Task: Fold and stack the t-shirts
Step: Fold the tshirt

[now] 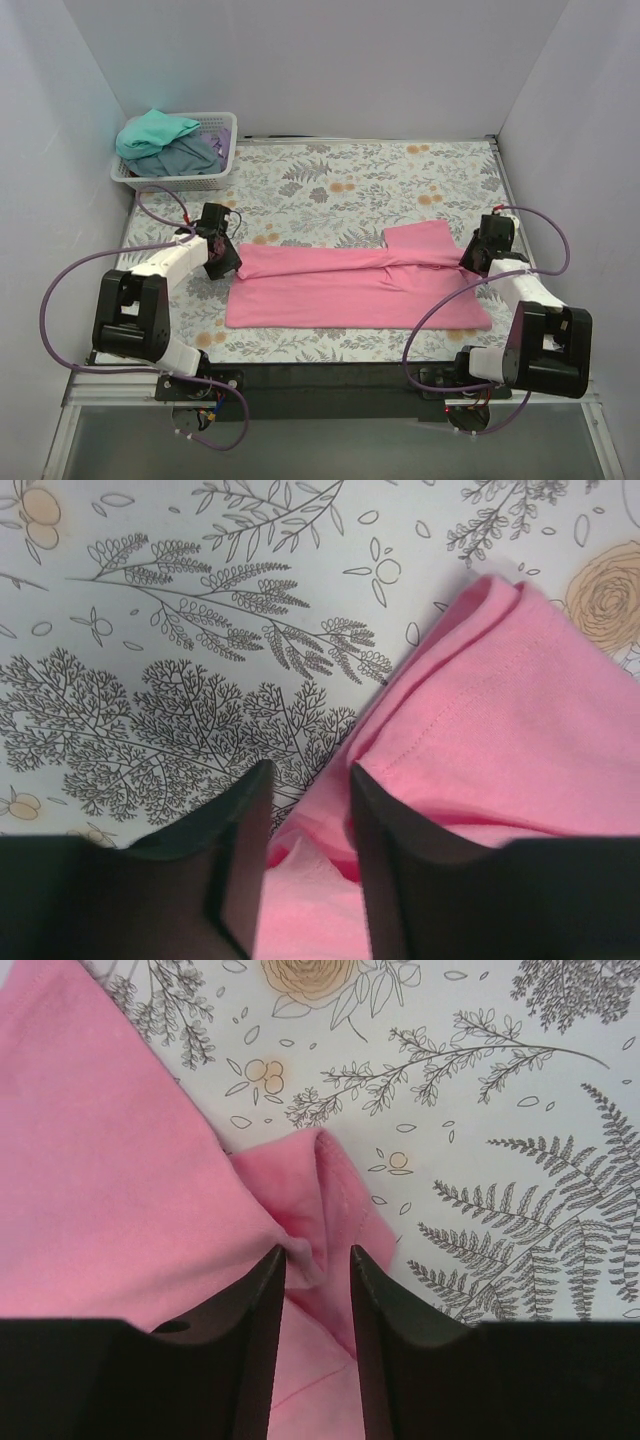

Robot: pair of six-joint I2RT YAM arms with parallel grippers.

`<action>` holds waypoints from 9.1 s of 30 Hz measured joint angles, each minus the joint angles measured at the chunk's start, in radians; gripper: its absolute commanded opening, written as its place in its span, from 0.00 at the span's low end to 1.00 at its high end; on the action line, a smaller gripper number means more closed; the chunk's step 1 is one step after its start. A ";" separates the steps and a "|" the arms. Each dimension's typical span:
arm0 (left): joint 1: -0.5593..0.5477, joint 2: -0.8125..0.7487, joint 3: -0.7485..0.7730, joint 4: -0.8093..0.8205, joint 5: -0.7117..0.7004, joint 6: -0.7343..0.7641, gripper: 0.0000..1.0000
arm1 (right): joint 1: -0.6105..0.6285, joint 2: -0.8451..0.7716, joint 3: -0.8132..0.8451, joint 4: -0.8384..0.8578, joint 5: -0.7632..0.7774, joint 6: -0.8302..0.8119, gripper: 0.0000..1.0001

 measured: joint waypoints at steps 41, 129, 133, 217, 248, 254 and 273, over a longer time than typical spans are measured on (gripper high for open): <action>-0.006 -0.256 -0.116 0.184 -0.016 0.073 0.73 | 0.288 0.532 0.481 0.000 -0.100 -0.154 0.02; -0.304 0.058 0.100 0.153 0.094 0.003 0.74 | 0.480 -0.191 0.166 -0.497 -0.468 -0.044 0.52; -0.304 0.145 0.166 0.139 0.058 -0.006 0.72 | 0.370 -0.188 0.225 -0.442 -0.326 -0.043 0.52; -0.148 -0.418 -0.220 0.214 0.117 0.079 0.79 | 0.642 0.075 0.278 -0.235 -0.175 -0.063 0.53; -0.148 -0.412 -0.219 0.214 0.135 0.086 0.79 | 0.642 0.064 0.278 -0.380 -0.066 0.041 0.01; -0.149 -0.411 -0.219 0.214 0.172 0.084 0.79 | 0.642 -0.130 0.119 -0.415 -0.128 0.100 0.06; -0.560 0.002 0.157 0.130 0.270 -0.132 0.48 | 0.642 -0.316 0.003 -0.452 -0.274 0.161 0.38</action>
